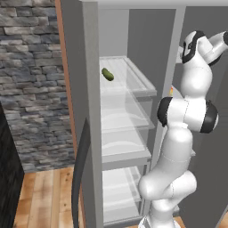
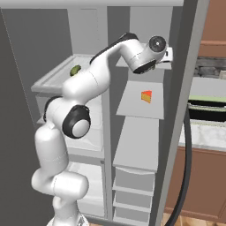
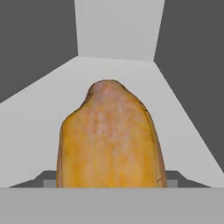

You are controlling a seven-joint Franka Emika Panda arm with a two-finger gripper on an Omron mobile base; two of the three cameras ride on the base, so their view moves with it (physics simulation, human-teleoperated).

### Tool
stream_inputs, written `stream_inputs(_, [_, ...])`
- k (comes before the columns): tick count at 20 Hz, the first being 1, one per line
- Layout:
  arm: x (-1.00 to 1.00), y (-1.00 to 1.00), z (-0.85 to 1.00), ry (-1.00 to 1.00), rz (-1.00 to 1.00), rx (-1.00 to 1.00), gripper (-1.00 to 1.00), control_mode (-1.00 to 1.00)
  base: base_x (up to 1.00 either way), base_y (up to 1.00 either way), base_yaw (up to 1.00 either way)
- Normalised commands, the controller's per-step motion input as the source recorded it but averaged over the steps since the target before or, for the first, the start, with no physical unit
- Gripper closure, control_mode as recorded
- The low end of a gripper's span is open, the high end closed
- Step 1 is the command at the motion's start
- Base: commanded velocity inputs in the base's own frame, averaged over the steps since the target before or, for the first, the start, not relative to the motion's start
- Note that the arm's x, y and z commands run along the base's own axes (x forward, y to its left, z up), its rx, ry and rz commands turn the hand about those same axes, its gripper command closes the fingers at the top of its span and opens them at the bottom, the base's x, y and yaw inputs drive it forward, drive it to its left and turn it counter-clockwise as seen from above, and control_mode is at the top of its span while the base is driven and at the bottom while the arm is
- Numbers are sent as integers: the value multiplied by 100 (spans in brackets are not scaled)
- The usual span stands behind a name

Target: There's a chicken drumstick in the fridge that needs to be moved to the freezer for freezing. Pick up the chicken drumstick from the fridge, place it on any shelf in the freezer, and close the fridge and freezer doors when done.

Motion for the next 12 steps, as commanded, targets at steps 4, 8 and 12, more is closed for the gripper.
stream_inputs(4, [47, 0, 0, 3, 0, 0, 100, -100, 0, 0, 0])
stream_inputs(8, [45, -6, 0, 2, 0, 0, 100, -100, 0, 0, 0])
stream_inputs(12, [44, -13, 0, 0, 0, 0, 100, -100, 0, 0, 0])
